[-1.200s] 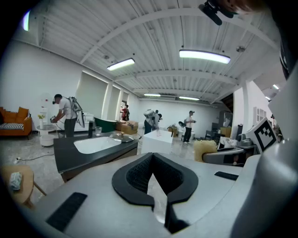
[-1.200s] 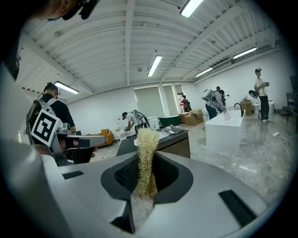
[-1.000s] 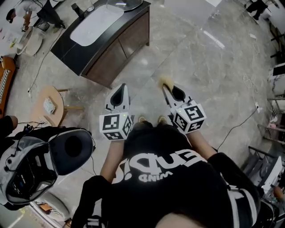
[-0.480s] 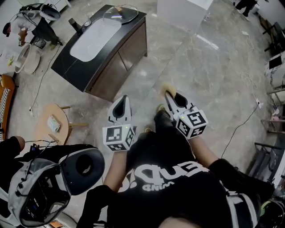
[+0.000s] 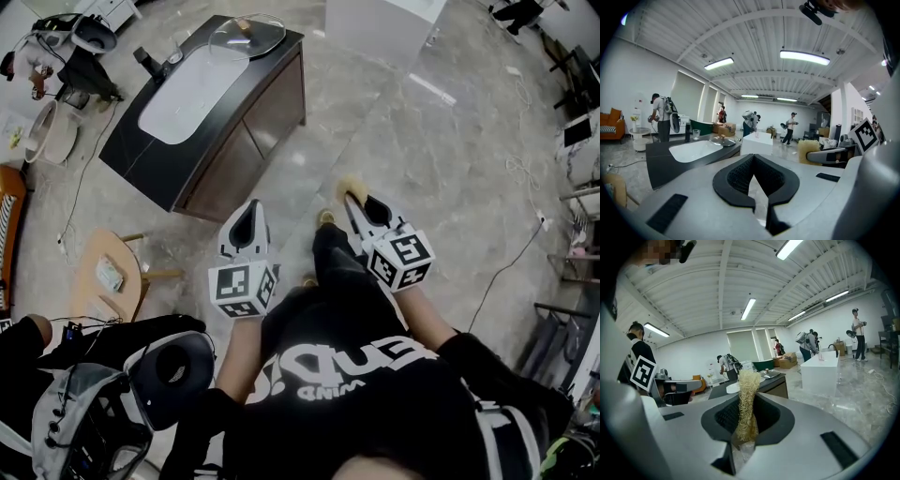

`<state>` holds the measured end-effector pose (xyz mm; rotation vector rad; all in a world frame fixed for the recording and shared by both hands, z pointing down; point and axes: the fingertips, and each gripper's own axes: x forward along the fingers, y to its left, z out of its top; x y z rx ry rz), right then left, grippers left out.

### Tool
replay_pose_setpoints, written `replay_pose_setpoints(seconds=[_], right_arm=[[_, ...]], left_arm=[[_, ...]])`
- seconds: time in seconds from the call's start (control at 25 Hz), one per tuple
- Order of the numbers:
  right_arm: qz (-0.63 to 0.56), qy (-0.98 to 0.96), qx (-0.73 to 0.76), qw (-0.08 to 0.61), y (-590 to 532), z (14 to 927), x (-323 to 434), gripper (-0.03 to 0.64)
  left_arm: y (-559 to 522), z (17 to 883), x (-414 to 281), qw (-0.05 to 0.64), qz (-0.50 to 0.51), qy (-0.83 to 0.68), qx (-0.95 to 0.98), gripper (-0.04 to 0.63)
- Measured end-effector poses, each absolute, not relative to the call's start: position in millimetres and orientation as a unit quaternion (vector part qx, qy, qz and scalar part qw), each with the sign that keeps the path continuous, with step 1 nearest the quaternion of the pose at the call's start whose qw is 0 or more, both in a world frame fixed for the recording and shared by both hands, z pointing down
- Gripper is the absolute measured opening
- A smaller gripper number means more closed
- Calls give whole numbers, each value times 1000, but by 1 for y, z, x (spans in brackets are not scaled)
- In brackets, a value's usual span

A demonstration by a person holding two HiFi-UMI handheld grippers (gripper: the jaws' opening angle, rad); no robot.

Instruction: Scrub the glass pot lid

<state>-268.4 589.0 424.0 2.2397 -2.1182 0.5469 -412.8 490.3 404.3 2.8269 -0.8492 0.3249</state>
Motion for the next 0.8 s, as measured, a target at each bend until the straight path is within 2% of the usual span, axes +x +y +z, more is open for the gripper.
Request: replay_pose_setpoints(seconds=[0.8], right_arm=[[185, -702, 687, 19, 454, 412, -167, 46]], left_arm=[[362, 384, -305, 89, 107, -301, 944, 14]])
